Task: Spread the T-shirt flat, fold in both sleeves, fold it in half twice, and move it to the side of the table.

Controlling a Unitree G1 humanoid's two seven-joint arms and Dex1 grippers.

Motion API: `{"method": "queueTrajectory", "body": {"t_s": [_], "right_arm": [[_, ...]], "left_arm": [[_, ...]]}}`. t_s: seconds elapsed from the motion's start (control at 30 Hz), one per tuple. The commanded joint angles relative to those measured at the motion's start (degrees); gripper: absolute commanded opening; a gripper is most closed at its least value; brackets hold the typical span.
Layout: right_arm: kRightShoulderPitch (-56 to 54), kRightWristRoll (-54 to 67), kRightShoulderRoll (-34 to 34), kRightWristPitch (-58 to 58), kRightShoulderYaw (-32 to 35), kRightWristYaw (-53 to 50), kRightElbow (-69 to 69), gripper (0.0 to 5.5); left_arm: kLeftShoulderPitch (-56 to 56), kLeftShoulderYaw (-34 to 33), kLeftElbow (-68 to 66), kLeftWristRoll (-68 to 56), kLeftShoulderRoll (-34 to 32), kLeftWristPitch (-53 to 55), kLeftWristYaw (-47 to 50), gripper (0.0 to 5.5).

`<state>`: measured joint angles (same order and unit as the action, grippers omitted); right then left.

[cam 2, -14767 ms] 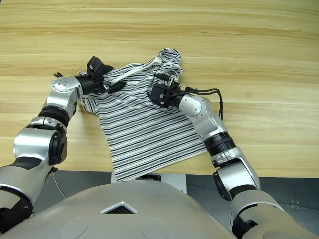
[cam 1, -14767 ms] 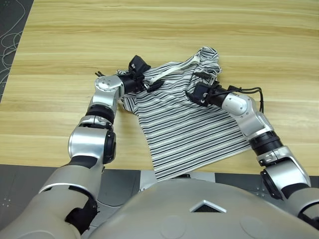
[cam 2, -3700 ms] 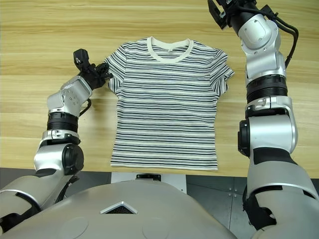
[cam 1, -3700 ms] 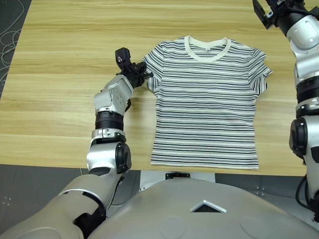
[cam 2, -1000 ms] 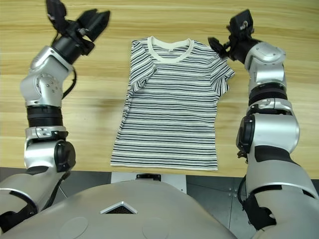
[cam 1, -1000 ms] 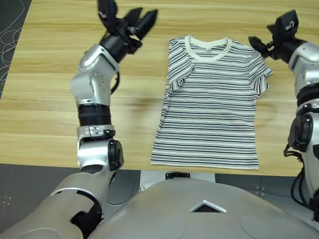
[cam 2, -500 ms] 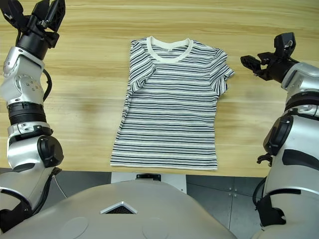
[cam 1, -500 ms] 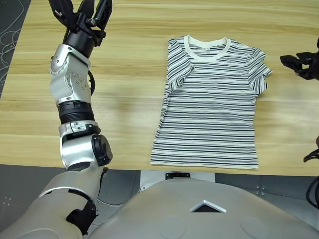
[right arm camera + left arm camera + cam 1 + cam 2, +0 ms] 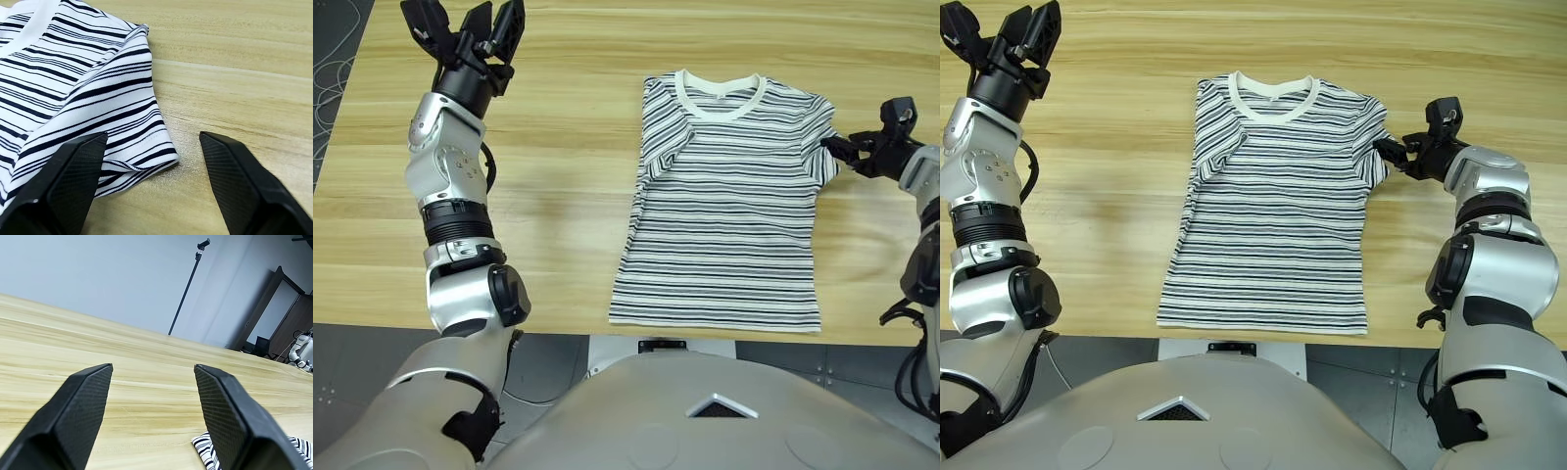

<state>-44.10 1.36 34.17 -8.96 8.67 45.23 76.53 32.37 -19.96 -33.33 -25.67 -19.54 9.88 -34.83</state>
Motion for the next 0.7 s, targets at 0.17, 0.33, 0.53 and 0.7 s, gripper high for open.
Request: {"method": "queueTrajectory", "body": {"t_s": [0.17, 0.33, 0.53, 0.7], "right_arm": [[1.1, -0.7, -2.1, -0.7, 0.0, -2.0, 0.3, 3.50], [1.3, -0.6, -2.9, -0.9, 0.1, -2.2, 0.4, 3.50], [1.6, -0.6, -3.3, -0.9, 0.2, -2.3, 0.4, 2.65], [1.9, -0.6, -3.3, -1.0, 0.3, -2.3, 0.3, 1.75]], "left_arm": [[0.9, 0.2, -0.1, -0.2, -0.6, 1.2, 0.4, 3.10], [1.3, 0.3, -0.5, -0.2, -0.7, 1.3, 0.3, 3.10], [1.3, 0.2, -0.5, -0.3, -0.7, 1.7, 0.4, 3.14], [1.4, 0.3, -0.5, -0.4, -0.5, 2.0, 0.5, 3.14]]}}
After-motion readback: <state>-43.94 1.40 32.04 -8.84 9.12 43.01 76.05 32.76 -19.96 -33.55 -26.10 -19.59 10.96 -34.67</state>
